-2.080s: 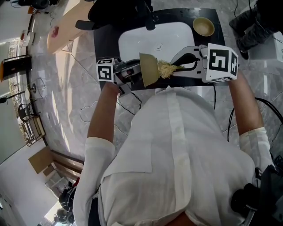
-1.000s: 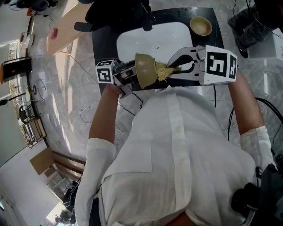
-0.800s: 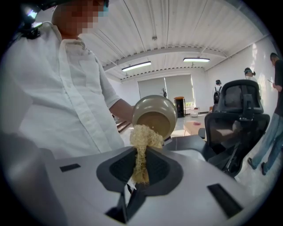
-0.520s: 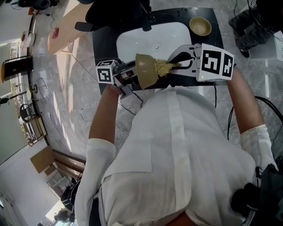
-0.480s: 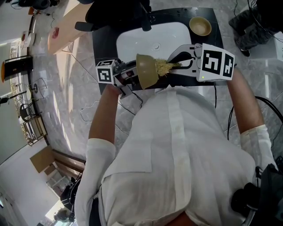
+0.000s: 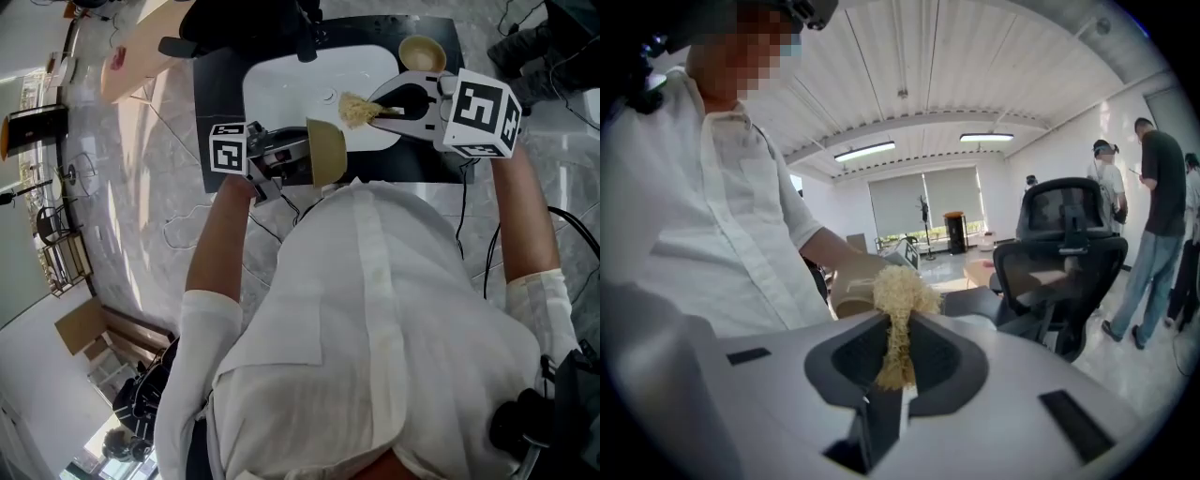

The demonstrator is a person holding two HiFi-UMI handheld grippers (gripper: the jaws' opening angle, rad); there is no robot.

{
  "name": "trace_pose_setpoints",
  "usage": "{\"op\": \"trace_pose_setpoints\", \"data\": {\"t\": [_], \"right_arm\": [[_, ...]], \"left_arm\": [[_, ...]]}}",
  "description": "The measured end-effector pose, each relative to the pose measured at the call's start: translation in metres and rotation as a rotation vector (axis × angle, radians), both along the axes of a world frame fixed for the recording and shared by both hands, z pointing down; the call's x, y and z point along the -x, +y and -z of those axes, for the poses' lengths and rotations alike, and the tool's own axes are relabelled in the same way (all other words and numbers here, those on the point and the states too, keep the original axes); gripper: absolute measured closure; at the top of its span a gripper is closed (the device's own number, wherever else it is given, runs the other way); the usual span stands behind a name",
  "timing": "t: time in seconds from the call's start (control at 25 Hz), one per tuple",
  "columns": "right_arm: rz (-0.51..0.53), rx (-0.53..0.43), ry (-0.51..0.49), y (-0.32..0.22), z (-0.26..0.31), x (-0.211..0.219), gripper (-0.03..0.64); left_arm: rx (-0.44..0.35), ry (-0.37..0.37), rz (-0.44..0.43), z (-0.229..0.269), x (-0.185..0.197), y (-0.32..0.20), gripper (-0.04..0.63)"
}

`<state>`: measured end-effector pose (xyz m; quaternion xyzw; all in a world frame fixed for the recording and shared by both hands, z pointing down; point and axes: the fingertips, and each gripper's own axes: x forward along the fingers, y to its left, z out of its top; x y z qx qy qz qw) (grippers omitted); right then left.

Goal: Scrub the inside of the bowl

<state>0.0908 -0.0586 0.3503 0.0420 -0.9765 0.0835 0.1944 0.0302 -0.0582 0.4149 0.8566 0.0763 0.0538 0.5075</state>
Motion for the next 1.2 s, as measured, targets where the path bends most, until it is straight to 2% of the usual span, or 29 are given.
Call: {"op": "trace_pose_setpoints", "data": {"t": [0.2,0.36,0.52,0.72,0.88,1.0,1.12,1.2], "right_arm": [[0.110,0.027,-0.090,0.019,0.021,0.016,0.569],[0.181,0.042,-0.147,0.037,0.032,0.019,0.569],[0.226,0.026,-0.177,0.050,0.039,0.015,0.569],[0.275,0.000,-0.200,0.077,0.040,0.019,0.569],[0.307,0.006,-0.173,0.092,0.023,0.025,0.569],[0.321,0.004,-0.107,0.098,-0.002,0.024,0.569],[0.326,0.007,-0.027,0.099,-0.022,0.016,0.569],[0.336,-0.011,0.044,0.099,-0.032,0.009,0.569]], "left_arm": [[0.001,-0.036,-0.021,-0.010,-0.021,0.013,0.584],[0.024,-0.025,0.034,-0.014,-0.025,0.005,0.584],[0.071,0.032,0.129,-0.006,-0.025,-0.011,0.584],[0.117,0.103,0.181,0.009,-0.030,-0.009,0.584],[0.160,0.165,0.206,0.021,-0.032,-0.009,0.584],[0.166,0.210,0.197,0.028,-0.036,-0.004,0.584],[0.140,0.200,0.148,0.033,-0.045,0.010,0.584],[0.114,0.163,0.096,0.035,-0.051,0.022,0.584]]}}
